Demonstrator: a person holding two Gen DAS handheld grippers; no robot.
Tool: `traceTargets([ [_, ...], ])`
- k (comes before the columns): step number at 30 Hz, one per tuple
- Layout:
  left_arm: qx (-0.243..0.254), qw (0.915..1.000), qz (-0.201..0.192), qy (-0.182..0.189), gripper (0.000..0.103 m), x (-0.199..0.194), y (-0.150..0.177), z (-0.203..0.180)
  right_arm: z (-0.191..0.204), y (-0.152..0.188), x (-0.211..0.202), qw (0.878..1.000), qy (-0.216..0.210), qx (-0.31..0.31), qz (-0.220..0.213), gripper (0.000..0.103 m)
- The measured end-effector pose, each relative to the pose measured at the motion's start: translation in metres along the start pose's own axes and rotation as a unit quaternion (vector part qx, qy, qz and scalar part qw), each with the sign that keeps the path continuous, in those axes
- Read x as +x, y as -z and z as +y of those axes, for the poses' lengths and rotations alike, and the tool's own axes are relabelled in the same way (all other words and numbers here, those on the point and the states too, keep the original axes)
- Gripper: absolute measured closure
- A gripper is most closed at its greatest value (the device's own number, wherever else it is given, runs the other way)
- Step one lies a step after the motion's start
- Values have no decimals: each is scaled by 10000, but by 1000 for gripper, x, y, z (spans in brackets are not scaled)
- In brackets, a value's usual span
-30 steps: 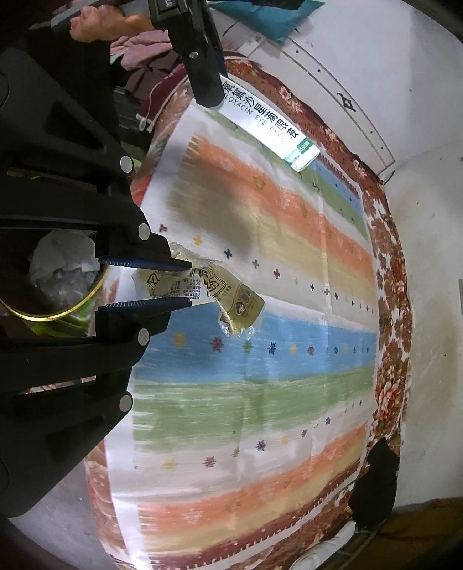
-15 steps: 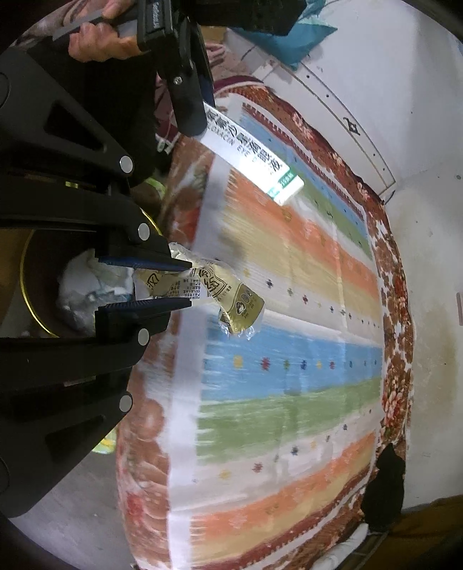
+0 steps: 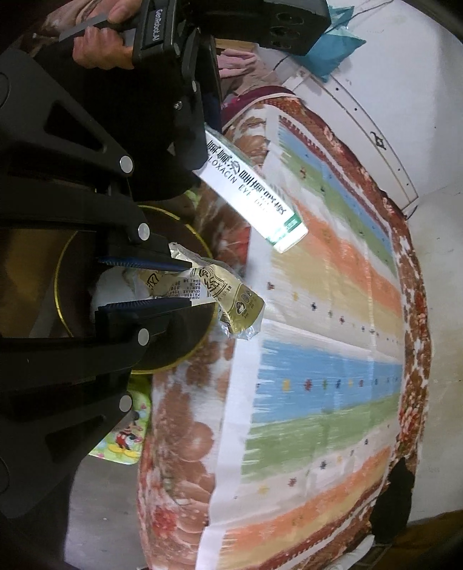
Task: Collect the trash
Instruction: 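Lift the box and foil wrapper and carry both over the bin, then open both tools to drop the box and foil wrapper into the bin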
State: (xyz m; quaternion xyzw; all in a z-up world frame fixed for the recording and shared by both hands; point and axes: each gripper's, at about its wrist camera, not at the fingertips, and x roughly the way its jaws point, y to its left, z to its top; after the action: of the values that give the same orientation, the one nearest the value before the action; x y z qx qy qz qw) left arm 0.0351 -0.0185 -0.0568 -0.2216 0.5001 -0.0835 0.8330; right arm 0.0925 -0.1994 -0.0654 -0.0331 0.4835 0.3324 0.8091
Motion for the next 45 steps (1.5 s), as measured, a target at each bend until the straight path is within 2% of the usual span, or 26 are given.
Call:
traceTargets([
  [7,-541,9971,532,82,32,24,6,14,0,10,26,9983,141,178,531,89],
  [12,-746,9938,820,-43,32,37,10,21,-5,10,35,9970,112,307,699,88],
  [16,-895,9908,1013,-93,32,45,11,26,-9,11,44,9951,146,452,865,83],
  [18,-1013,9886,1115,-70,32,50,10,29,-11,11,48,9942,180,494,936,78],
  [20,-1111,9866,1188,-125,28,56,8,31,-13,10,51,9933,196,570,983,59],
  [22,-1329,9833,1232,-158,20,61,5,38,-16,9,52,9931,208,603,987,52],
  [27,-1458,9833,1081,-124,18,58,-1,40,-19,8,53,9928,106,652,1000,47],
  [34,-904,9921,594,-639,18,38,-8,27,-15,5,50,9944,33,559,901,46],
  [40,-626,9946,452,-692,18,29,-11,24,-16,5,46,9950,41,532,843,45],
  [45,-453,9948,297,-863,18,18,-7,26,-22,8,33,9959,33,568,700,41],
])
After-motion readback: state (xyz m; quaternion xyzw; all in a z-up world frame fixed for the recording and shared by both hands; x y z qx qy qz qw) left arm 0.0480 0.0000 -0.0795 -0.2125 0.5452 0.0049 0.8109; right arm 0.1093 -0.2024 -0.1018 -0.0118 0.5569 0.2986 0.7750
